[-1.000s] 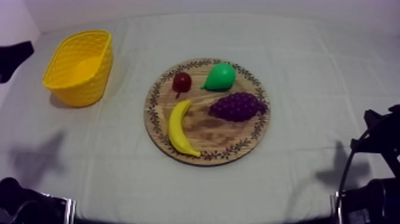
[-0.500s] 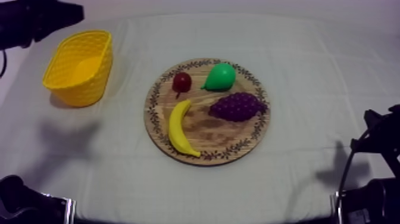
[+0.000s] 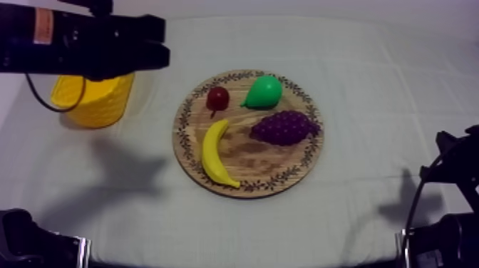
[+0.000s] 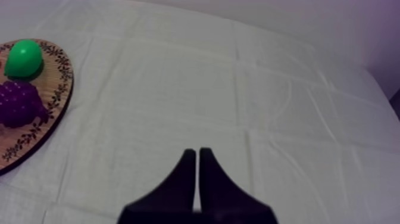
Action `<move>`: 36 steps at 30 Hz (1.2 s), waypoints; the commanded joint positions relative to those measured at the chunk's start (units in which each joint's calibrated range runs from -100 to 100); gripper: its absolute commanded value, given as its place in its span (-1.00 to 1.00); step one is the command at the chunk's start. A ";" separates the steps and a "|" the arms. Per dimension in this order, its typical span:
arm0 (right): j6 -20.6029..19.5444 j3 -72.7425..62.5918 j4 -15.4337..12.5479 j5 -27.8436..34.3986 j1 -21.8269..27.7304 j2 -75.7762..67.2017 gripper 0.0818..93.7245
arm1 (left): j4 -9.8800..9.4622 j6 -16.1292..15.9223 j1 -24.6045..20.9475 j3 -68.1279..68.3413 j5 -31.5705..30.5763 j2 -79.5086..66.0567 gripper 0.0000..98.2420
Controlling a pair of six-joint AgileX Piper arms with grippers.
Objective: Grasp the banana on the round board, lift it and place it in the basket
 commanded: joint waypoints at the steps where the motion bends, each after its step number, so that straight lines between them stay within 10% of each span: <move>1: 0.01 0.02 0.01 0.02 -0.01 -0.02 -0.99 | 0.22 0.17 0.10 0.31 0.17 1.95 -0.96; 15: 0.01 0.02 0.01 0.02 -0.01 -0.02 -0.99 | 2.24 1.85 0.27 3.17 5.49 9.59 -0.87; 20: 0.01 0.02 0.01 0.02 -0.01 -0.02 -0.99 | 1.98 4.66 0.69 5.53 8.14 9.48 0.01; 23: 0.01 0.02 0.01 0.02 -0.01 -0.02 -0.99 | 4.24 -1.84 1.01 6.89 5.71 9.64 0.61; 25: 0.01 0.02 0.01 0.02 -0.01 -0.02 -0.99 | 4.64 -0.03 0.71 7.25 5.91 9.97 0.76; 36: 0.01 0.02 0.01 0.02 -0.01 -0.02 -0.99 | 7.60 2.75 -1.19 7.79 4.82 11.71 0.56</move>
